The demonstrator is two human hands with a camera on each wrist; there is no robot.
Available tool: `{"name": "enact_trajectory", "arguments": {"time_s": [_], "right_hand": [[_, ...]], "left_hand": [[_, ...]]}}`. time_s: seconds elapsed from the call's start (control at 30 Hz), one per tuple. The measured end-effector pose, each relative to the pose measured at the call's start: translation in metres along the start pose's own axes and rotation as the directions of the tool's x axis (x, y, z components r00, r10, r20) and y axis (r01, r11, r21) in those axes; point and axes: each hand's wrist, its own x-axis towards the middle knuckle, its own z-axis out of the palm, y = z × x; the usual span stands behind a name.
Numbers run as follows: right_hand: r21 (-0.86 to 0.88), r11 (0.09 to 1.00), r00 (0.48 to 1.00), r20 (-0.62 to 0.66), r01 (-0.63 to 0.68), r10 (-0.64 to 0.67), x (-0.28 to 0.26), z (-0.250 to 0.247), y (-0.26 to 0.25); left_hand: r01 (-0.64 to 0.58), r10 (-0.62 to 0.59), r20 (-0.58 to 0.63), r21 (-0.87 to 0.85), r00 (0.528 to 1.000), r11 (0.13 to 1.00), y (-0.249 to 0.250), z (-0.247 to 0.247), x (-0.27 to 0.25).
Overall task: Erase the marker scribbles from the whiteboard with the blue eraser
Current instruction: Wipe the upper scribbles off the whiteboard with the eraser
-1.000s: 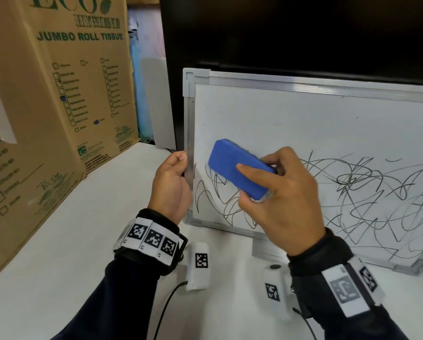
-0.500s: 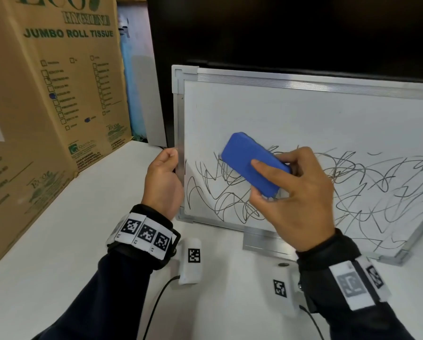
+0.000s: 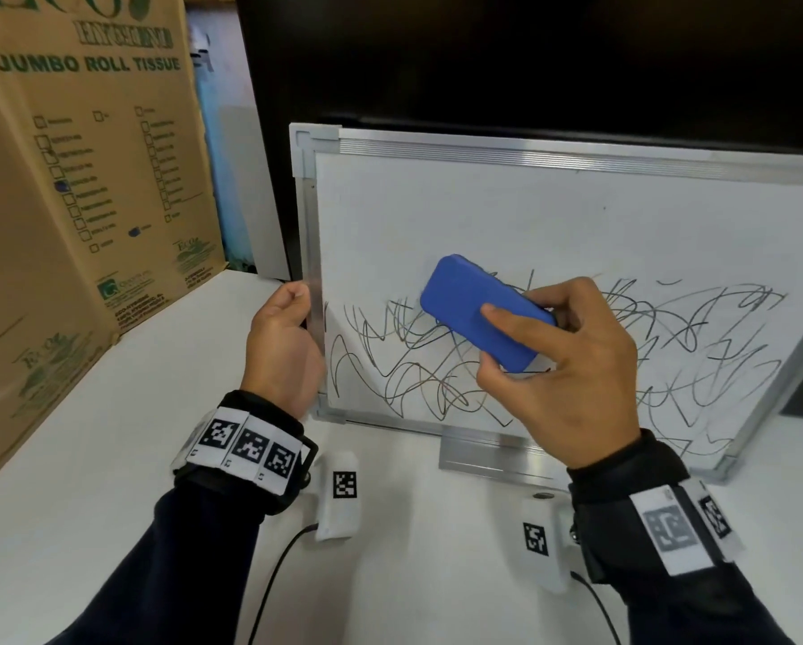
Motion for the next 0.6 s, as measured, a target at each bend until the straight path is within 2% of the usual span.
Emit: {"name": "enact_trajectory", "arguments": {"time_s": [0.2, 0.43, 0.6], "right_hand": [[0.045, 0.999, 0.997, 0.076, 0.027, -0.030, -0.003, 0.022, -0.012], [-0.018, 1.000, 0.999, -0.039, -0.017, 0.016, -0.005, -0.015, 0.017], [-0.023, 1.000, 0.999, -0.035, -0.002, 0.002, -0.004, -0.021, 0.024]], "left_hand": [[-0.045, 0.044, -0.054, -0.011, 0.998, 0.999, -0.001, 0.006, -0.001], [-0.082, 0.091, -0.151, 0.070, 0.984, 0.994, -0.005, 0.006, 0.004], [-0.093, 0.121, -0.171, 0.162, 0.978, 0.982, -0.006, 0.005, 0.004]]}}
